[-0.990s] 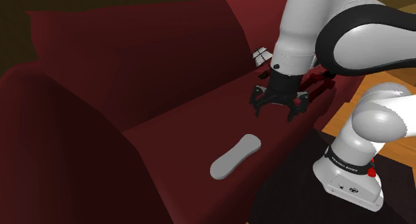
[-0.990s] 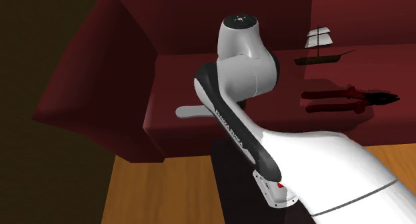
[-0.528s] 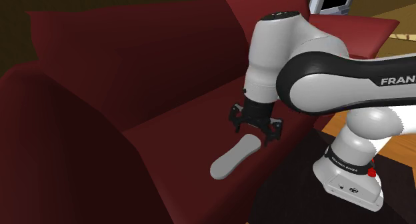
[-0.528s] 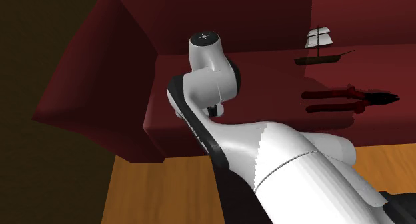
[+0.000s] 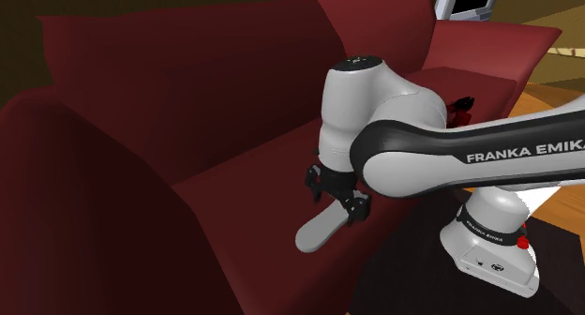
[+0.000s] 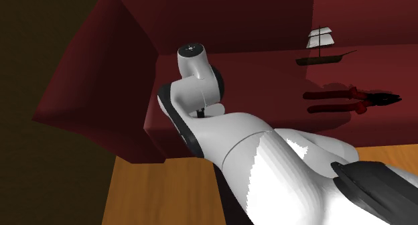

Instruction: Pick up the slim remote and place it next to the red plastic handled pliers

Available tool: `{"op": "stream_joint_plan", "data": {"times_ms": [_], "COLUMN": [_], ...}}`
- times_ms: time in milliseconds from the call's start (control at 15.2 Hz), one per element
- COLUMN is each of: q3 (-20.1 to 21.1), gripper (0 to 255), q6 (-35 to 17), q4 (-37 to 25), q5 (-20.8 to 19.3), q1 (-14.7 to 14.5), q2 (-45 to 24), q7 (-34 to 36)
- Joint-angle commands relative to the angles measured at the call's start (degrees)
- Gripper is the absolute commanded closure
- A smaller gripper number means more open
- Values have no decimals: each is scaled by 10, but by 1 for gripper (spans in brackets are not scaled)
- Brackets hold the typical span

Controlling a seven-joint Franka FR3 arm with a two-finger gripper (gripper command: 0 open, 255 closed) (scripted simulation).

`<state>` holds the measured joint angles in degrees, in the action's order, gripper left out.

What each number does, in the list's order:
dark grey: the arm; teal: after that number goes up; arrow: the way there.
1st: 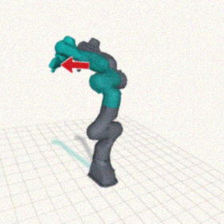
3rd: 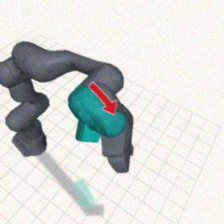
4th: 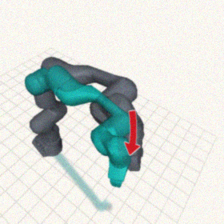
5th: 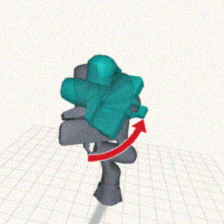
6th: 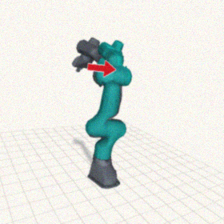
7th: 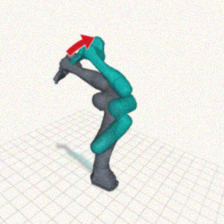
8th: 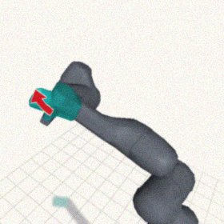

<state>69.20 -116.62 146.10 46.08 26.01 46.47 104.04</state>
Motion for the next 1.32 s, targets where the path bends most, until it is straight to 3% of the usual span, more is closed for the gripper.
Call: {"op": "stream_joint_plan", "data": {"times_ms": [0,594,660,1254], "q3": [16,30,30,30], "gripper": [0,0,255,255], "q6": [-16,-29,-29,-29], "q4": [6,11,11,11], "q5": [9,16,16,16], "q1": [6,12,12,12], "q2": [-6,-11,-11,-11], "q7": [-1,-4,-4,-4]}}
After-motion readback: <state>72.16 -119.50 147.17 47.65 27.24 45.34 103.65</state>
